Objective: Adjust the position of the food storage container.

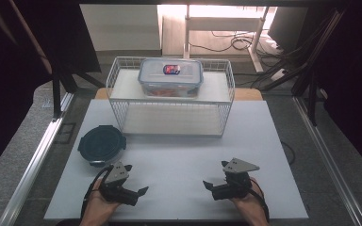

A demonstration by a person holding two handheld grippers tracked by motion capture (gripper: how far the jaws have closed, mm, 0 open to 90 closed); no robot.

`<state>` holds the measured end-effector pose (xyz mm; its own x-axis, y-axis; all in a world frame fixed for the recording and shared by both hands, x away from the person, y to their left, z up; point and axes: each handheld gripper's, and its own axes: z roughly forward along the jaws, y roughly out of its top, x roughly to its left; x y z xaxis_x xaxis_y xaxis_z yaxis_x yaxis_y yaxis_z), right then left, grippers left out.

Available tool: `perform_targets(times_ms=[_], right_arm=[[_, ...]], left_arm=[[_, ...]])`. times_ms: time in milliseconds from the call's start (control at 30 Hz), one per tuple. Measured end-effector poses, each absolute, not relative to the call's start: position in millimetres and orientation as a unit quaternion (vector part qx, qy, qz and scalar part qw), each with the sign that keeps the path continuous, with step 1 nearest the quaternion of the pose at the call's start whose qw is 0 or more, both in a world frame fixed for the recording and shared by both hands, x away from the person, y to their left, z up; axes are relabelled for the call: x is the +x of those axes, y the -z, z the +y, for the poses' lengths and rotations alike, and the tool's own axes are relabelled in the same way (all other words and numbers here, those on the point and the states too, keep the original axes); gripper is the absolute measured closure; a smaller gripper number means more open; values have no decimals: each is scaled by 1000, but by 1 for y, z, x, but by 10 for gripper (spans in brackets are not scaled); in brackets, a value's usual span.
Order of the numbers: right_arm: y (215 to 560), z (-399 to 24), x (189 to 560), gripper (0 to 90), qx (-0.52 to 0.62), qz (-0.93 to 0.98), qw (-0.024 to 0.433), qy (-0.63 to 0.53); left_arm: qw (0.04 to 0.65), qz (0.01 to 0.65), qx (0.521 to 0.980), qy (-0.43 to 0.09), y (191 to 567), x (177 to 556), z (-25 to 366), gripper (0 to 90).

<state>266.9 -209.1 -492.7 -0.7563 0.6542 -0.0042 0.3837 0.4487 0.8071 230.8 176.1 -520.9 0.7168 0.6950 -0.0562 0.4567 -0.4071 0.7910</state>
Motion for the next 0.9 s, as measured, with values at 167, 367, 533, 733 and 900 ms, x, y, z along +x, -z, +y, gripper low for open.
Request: perform_targets(times_ms=[167,367,533,733,900], right_arm=[[494,-207,268,25,309,838,162,-419],[495,-206,268,25,305,841,164,-415],[497,-205,269,31,303,846,165,-407],[500,-201,269,37,294,855,164,-395],[501,-201,270,39,294,857,164,-390]], left_arm=[[431,375,812,-121,517,238,182,73],[435,386,799,-156,492,253,202,332],[439,418,774,-181,474,279,236,680],[429,475,740,-204,470,314,283,898],[408,521,715,-226,479,334,315,899]])
